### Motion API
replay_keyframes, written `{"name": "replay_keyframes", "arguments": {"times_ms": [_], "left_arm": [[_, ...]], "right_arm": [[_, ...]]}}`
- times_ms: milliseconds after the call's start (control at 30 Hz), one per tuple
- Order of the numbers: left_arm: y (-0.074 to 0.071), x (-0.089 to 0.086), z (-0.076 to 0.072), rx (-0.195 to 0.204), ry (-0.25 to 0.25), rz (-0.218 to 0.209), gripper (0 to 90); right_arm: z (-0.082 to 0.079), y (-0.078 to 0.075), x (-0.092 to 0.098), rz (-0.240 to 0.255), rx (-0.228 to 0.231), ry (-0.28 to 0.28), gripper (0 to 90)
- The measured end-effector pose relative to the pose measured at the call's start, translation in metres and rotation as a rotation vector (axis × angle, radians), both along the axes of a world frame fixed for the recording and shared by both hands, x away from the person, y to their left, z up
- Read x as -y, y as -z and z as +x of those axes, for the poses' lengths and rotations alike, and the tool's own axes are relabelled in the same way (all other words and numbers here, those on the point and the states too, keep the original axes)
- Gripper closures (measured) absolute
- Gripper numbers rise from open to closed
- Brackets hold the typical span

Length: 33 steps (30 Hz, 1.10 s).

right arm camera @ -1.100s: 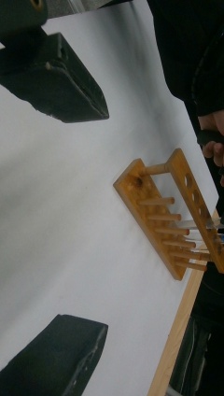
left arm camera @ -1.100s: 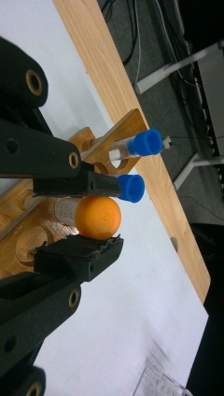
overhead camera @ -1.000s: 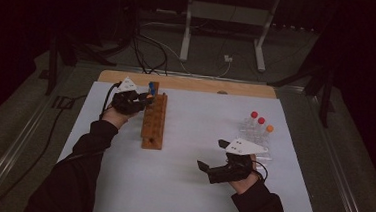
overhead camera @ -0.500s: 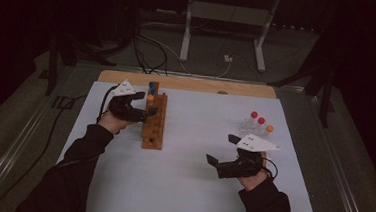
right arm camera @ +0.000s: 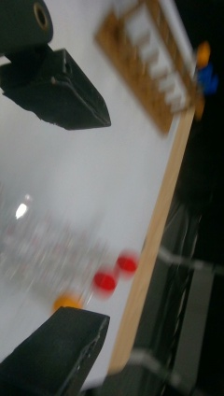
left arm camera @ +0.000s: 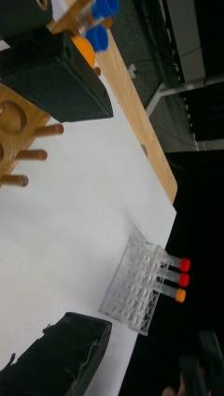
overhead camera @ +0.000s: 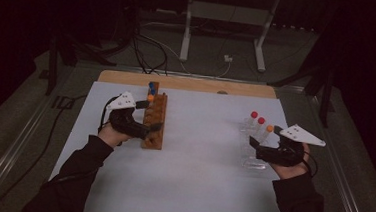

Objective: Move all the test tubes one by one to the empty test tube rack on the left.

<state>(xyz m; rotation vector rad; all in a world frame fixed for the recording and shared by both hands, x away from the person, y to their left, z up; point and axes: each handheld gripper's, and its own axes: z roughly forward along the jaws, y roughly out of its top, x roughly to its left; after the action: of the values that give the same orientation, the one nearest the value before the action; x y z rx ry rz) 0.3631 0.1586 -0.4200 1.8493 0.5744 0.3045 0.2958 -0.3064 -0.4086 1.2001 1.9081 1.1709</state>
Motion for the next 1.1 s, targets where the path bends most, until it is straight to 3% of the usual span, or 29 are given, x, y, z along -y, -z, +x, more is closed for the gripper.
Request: {"name": "replay_keyframes", "arguments": {"times_ms": [67,233,400,600,833,1100], "left_arm": [[0.000,0.002,-0.003,0.002,0.013,-0.004,2.5],[0.000,0.005,-0.008,0.009,0.019,-0.006,2.5],[0.000,0.006,-0.010,0.012,0.024,0.003,2.5],[0.001,0.006,-0.010,0.008,0.023,0.000,2.6],[0.001,0.006,-0.010,0.002,0.029,-0.002,2.6],[0.000,0.004,-0.010,0.001,0.032,-0.002,2.6]], "right_arm": [[0.004,0.006,0.011,0.000,-0.015,0.049,13.3],[0.014,0.028,0.028,-0.014,-0.069,0.104,37.1],[0.027,0.043,0.034,-0.001,-0.107,0.131,47.6],[0.041,0.053,0.033,-0.025,-0.131,0.149,58.2],[0.047,0.055,0.031,-0.036,-0.143,0.137,73.6],[0.038,0.036,0.030,-0.042,-0.086,0.134,74.5]]}}
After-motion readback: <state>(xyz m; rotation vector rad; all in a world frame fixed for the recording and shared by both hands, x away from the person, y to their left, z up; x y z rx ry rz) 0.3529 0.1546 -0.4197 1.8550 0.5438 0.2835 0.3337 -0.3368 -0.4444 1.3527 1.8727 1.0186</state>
